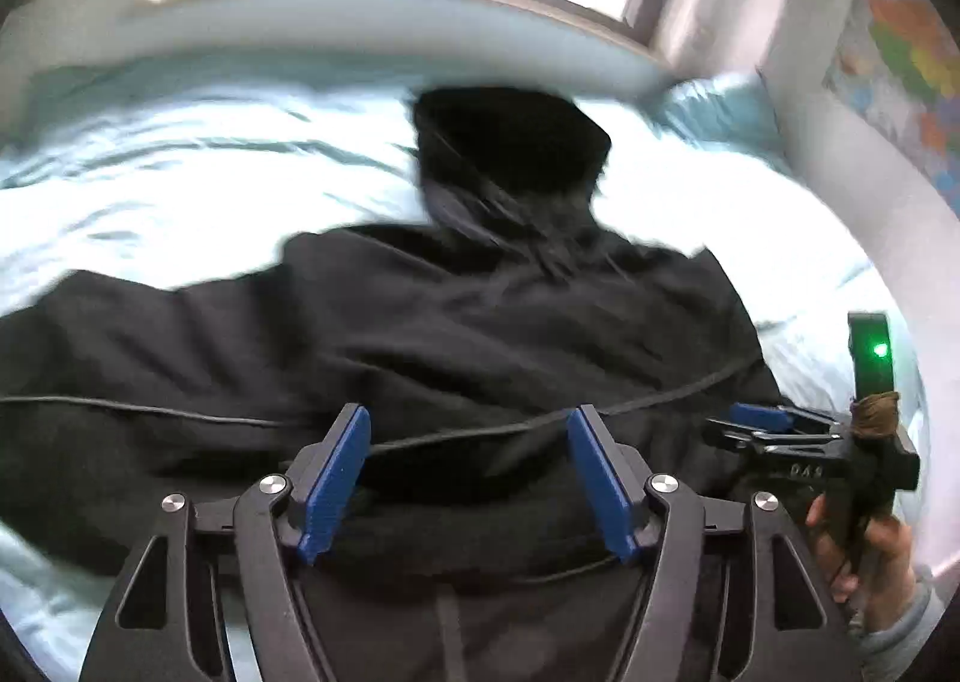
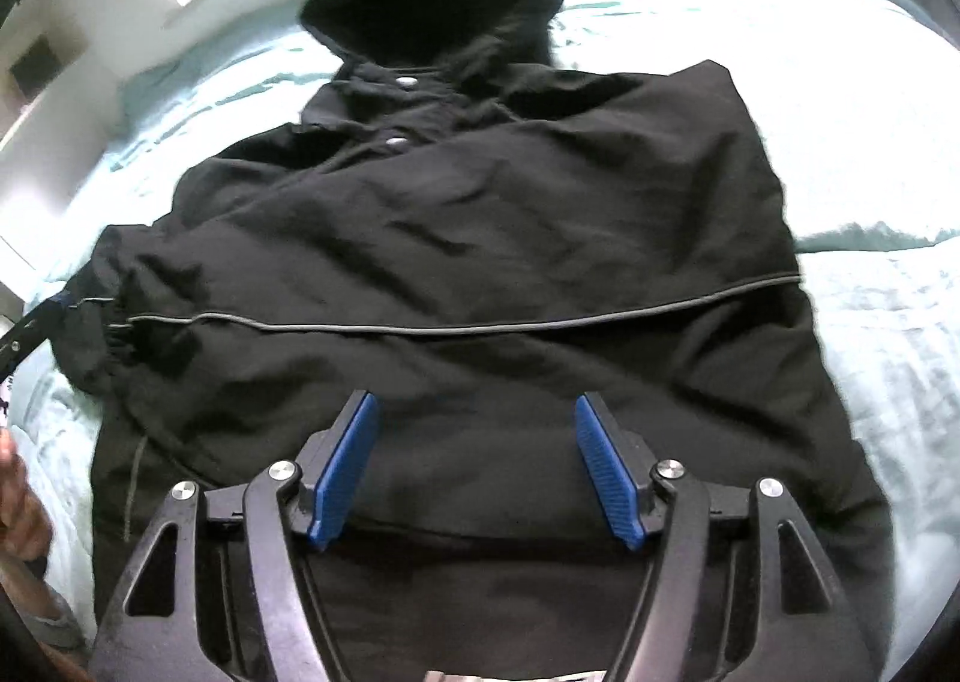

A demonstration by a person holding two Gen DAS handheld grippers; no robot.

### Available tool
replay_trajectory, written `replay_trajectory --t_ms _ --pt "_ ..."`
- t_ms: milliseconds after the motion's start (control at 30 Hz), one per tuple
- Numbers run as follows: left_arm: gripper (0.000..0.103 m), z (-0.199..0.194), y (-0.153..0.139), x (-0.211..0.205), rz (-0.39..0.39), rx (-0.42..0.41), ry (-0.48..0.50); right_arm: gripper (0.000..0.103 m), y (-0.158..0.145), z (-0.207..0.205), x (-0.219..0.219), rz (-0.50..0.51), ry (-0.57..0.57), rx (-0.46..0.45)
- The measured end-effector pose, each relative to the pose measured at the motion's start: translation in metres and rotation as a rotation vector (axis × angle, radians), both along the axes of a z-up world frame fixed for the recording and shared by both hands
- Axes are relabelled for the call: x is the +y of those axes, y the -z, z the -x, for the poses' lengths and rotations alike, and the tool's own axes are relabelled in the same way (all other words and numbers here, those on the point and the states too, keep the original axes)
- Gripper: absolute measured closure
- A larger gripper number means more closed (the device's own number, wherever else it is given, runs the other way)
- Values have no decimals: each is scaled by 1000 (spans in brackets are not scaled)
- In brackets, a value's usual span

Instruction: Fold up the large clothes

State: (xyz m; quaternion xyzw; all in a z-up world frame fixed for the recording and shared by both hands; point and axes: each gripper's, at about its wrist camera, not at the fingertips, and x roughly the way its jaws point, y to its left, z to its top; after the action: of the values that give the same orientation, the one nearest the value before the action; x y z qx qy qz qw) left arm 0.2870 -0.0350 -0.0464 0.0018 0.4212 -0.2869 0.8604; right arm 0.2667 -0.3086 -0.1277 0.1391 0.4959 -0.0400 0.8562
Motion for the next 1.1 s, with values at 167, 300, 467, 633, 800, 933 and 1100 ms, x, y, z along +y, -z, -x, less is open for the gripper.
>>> replay_trajectory --t_ms 167,300,467,633,800,933,1100 --pt "34 -35 88 -30 -166 210 -94 31 38 -7 12 69 -33 29" --pt "34 -26 85 -36 -206 117 -88 28 45 3 20 129 -36 -30" --pt "34 -6 62 -20 -180 72 -116 26 45 8 22 147 -36 -50" --pt "34 19 23 27 -131 0 -194 23 45 4 20 170 -10 -15" --pt "34 27 6 83 -126 -25 -263 18 17 25 41 217 169 67" --pt "34 24 0 145 -85 -17 -342 18 2 44 72 38 151 -23" --pt "34 12 -3 225 -76 -25 -474 18 25 49 112 101 102 -105"
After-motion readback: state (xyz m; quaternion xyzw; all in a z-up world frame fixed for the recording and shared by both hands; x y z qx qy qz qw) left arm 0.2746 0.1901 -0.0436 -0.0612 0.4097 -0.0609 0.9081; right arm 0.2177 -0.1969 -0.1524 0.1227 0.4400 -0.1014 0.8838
